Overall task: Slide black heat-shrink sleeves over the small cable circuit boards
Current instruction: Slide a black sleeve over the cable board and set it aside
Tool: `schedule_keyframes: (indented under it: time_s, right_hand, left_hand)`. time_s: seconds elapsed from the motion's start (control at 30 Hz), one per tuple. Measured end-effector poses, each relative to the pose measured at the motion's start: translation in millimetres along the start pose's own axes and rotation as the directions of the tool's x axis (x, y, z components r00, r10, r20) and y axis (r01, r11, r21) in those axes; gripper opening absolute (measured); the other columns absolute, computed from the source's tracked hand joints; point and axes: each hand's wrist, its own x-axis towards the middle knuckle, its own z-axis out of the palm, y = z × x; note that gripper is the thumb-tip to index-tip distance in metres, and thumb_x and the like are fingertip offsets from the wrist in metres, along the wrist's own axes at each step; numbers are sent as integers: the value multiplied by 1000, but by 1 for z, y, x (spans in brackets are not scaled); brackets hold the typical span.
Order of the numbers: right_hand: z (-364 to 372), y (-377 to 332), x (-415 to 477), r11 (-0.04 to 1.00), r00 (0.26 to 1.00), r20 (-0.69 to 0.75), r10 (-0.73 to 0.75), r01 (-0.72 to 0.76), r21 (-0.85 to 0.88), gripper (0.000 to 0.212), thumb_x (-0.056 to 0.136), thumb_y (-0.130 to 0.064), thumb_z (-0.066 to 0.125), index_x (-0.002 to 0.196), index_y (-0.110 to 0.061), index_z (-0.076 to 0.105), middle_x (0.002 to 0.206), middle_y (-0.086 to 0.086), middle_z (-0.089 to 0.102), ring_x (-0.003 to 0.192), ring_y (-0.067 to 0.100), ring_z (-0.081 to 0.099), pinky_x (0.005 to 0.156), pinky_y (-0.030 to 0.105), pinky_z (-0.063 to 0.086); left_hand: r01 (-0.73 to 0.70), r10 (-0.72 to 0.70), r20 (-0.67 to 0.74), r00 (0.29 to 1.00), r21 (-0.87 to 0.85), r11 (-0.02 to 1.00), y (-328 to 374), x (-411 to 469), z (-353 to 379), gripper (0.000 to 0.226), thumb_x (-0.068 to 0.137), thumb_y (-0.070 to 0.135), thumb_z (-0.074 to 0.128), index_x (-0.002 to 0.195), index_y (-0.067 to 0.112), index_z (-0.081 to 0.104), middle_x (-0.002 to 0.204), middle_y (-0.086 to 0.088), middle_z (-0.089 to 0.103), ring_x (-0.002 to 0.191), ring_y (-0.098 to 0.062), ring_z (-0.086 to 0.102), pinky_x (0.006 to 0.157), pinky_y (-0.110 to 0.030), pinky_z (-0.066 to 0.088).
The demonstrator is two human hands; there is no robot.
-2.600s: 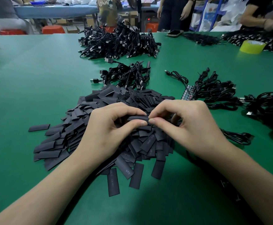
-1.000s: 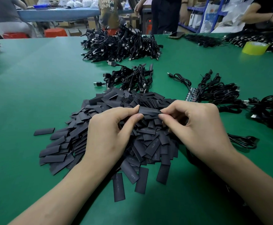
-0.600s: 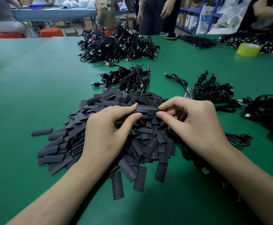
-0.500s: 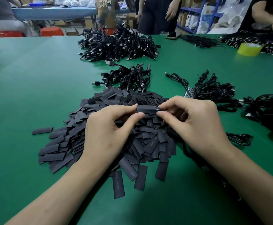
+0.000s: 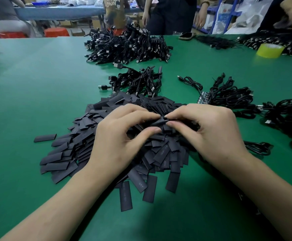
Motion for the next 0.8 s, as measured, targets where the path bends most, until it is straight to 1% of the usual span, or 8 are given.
schedule_keyframes:
  time_s: [0.13, 0.23, 0.3, 0.37, 0.47, 0.53, 0.67, 0.8]
  right_hand:
    - [-1, 2, 0, 1000, 999, 31, -24, 24, -8, 10, 92, -29, 74, 99, -24, 79, 89, -9, 76, 83, 15, 71, 71, 40, 57]
    - [-1, 4, 1, 999, 998, 56, -32, 31, 7, 10, 91, -28, 75, 100, -25, 79, 90, -10, 76, 85, 13, 70, 72, 39, 56]
    - [-1, 5, 1, 999, 996, 81, -25, 23, 26, 10, 91, -28, 75, 100, -25, 79, 90, -10, 76, 85, 13, 70, 72, 39, 56]
    - [-1, 6, 0, 999, 994, 105, -12, 8, 41, 10, 90, -28, 75, 99, -26, 79, 90, -10, 75, 85, 13, 70, 73, 40, 56]
    - [-1, 5, 0, 998, 993, 119, 0, -7, 58, 11, 89, -30, 75, 98, -28, 79, 91, -13, 75, 87, 10, 69, 75, 40, 56]
    - [0, 5, 1, 997, 991, 135, 5, -16, 79, 12, 88, -31, 73, 98, -28, 79, 91, -15, 75, 87, 8, 69, 77, 40, 56]
    - [0, 6, 2, 992, 985, 171, 27, -47, 115, 11, 88, -31, 74, 97, -30, 79, 91, -16, 75, 87, 7, 69, 77, 40, 55]
    - [0, 7, 2, 990, 979, 198, 40, -66, 125, 9, 88, -28, 77, 97, -30, 79, 90, -17, 74, 86, 7, 69, 78, 40, 55]
  left_hand:
    - [80, -75, 53, 996, -111, 991, 1, -1, 1, 18, 86, 25, 80, 104, 23, 79, 89, 14, 74, 79, -3, 66, 69, -13, 45]
    - [74, -62, 87, 994, -138, 988, 0, -1, 0, 20, 86, 25, 80, 106, 25, 79, 87, 16, 73, 78, -5, 67, 68, -10, 43]
    - [43, -29, 110, 993, -123, 991, 0, -1, 0, 20, 86, 24, 80, 106, 24, 79, 88, 16, 73, 77, -1, 65, 68, -9, 42]
    - [13, -2, 117, 993, -94, 996, -2, -1, 0, 19, 86, 25, 81, 105, 24, 79, 89, 16, 73, 76, 0, 64, 69, -10, 43]
    - [-18, 26, 130, 991, -62, 998, -5, -2, 0, 18, 88, 33, 79, 105, 28, 78, 87, 14, 72, 77, -7, 65, 66, -18, 47]
    - [-45, 51, 142, 989, -45, 998, -6, -2, 0, 19, 88, 37, 77, 105, 30, 76, 86, 14, 71, 78, -9, 65, 66, -21, 49]
    - [-90, 92, 151, 984, -19, 996, -7, -2, -1, 17, 90, 38, 76, 105, 30, 76, 85, 14, 69, 77, -6, 64, 68, -24, 50]
    - [-102, 100, 167, 981, 2, 995, -5, -1, -2, 15, 91, 38, 75, 103, 29, 76, 84, 14, 68, 77, -7, 63, 68, -27, 51]
